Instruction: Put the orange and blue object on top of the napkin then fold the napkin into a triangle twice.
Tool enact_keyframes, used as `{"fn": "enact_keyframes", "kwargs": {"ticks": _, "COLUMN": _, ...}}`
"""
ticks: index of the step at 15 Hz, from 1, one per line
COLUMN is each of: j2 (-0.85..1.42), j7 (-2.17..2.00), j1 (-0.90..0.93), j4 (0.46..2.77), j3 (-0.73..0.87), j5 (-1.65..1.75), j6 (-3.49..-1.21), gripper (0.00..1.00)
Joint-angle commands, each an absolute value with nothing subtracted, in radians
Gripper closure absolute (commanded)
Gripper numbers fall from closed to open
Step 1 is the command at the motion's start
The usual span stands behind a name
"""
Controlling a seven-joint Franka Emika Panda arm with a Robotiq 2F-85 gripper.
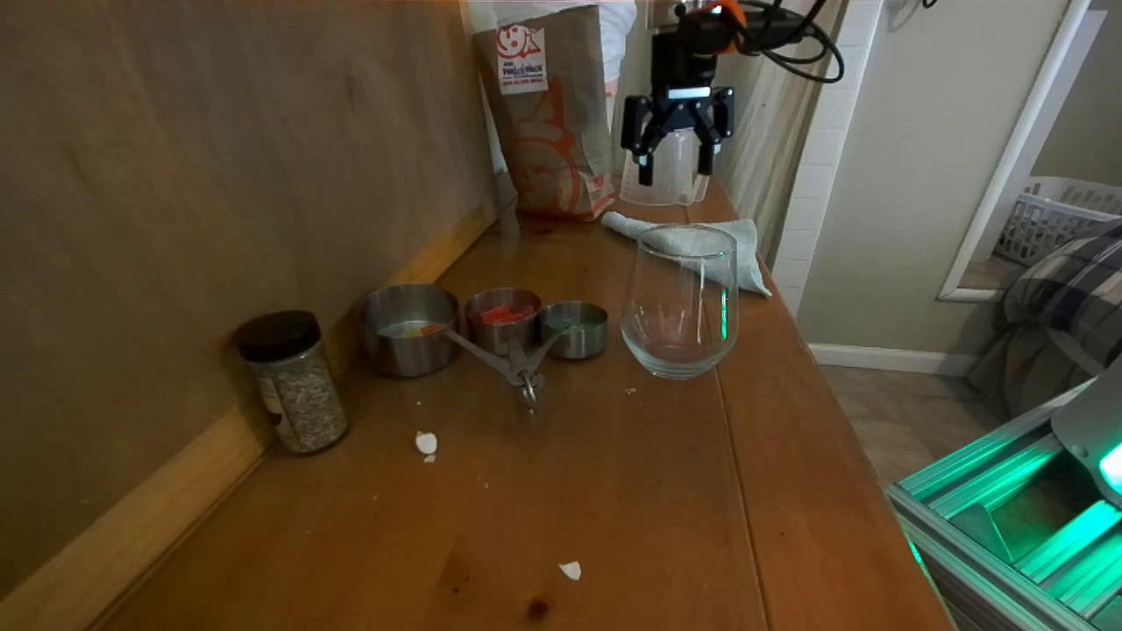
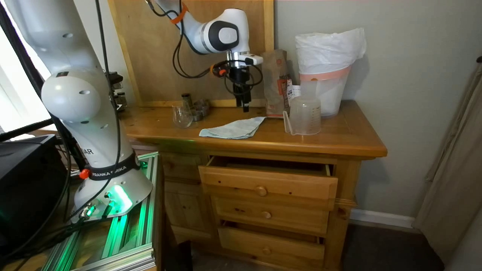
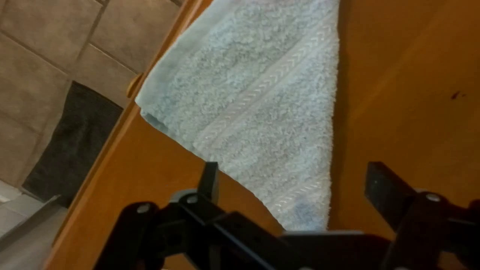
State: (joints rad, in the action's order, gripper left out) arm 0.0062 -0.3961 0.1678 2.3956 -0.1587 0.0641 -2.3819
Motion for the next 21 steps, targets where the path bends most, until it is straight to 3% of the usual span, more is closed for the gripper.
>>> {"fn": "enact_keyframes", "kwargs": {"ticks": 1, "j2": 0.074, "j7": -0.361, "j1": 0.178, "j4": 2.361, "j3": -0.170, "j5": 0.054, "j6": -2.501, "gripper": 0.00}}
{"fn": "enact_keyframes", "kwargs": {"ticks": 14, "j2": 0.276, "j7": -0.341, "j1": 0.233, "j4": 2.290, "j3": -0.103, "j5": 0.152, "j6": -2.797, "gripper": 0.03}}
{"fn": "enact_keyframes", "kwargs": {"ticks": 17, "j2": 0.297, "j7": -0.356, "j1": 0.262, "j4": 2.275, "j3": -0.064, "j5": 0.195, "j6": -2.812, "gripper": 0.12}}
{"fn": "enact_keyframes", "kwargs": {"ticks": 18, "j2": 0.304, "j7": -0.359, "j1": 0.271, "j4": 2.270, "j3": -0.053, "j5": 0.204, "j6": -2.815, "gripper": 0.30}}
{"fn": "enact_keyframes", "kwargs": {"ticks": 21, "j2": 0.319, "j7": -0.367, "j1": 0.294, "j4": 2.258, "j3": -0.025, "j5": 0.229, "j6": -2.818, "gripper": 0.48}}
